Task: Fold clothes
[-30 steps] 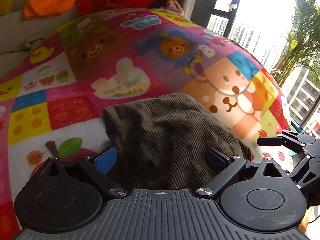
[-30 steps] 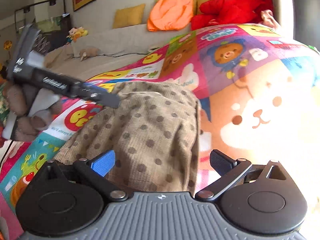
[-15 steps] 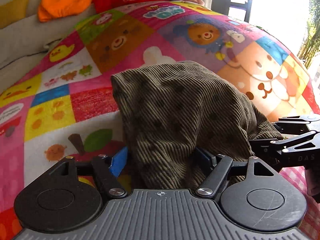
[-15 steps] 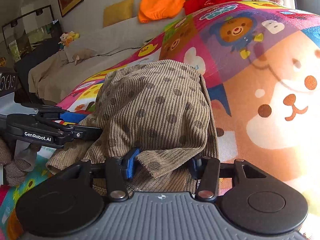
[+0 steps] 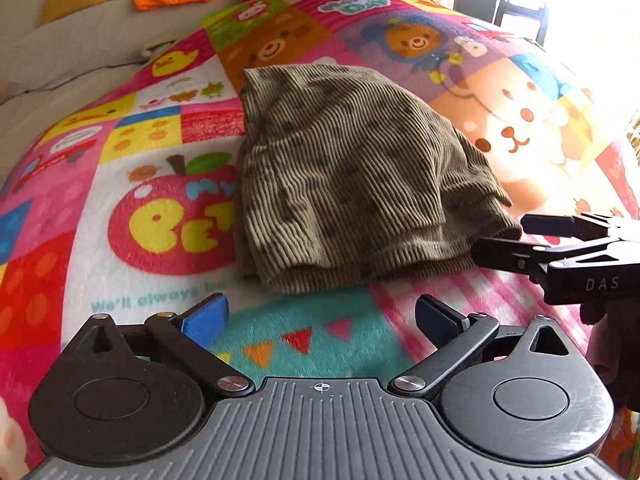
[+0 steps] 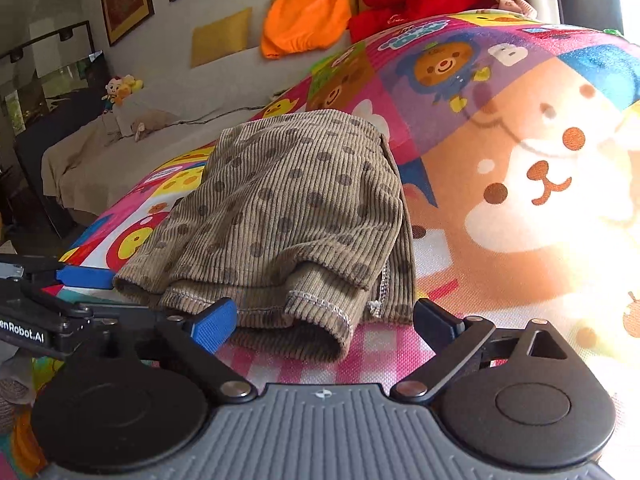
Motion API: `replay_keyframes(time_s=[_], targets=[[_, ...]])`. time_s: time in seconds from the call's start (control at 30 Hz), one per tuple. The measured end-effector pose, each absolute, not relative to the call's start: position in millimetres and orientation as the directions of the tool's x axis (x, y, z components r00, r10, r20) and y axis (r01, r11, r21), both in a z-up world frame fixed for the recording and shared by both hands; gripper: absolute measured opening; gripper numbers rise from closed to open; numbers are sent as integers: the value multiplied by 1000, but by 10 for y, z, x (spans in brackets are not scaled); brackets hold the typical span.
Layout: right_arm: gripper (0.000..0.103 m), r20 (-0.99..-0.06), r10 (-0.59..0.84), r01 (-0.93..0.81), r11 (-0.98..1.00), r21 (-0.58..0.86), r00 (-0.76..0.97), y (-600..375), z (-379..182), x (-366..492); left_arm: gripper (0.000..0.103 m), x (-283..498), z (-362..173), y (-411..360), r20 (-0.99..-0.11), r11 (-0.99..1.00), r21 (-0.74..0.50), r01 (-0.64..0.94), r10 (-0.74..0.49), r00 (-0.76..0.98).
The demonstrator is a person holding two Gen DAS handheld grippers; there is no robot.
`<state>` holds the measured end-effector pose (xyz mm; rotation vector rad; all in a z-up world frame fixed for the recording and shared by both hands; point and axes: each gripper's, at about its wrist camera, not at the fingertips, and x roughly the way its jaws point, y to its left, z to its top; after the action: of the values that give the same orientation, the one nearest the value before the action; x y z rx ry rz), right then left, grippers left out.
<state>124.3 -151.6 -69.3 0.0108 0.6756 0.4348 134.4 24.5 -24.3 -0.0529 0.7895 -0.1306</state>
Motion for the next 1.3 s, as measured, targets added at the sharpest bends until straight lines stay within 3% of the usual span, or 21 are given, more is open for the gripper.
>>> replay_keyframes(time_s=[0.33,0.57,1.3], targets=[[103,-666,252,-305,952,38,703,-1595,-720,704,103,786,-337,-23,-685,999,20,-31,36,727],[103,-678,200,-275,961,-4,707,-1624,-722,513,103,801,-340,-24,-675,999,26,-41,48,736],[103,-672,218,-274,961,24,708,-1665,-734,519,103,798,-356,-19,-672,999,13,-42,40,739]])
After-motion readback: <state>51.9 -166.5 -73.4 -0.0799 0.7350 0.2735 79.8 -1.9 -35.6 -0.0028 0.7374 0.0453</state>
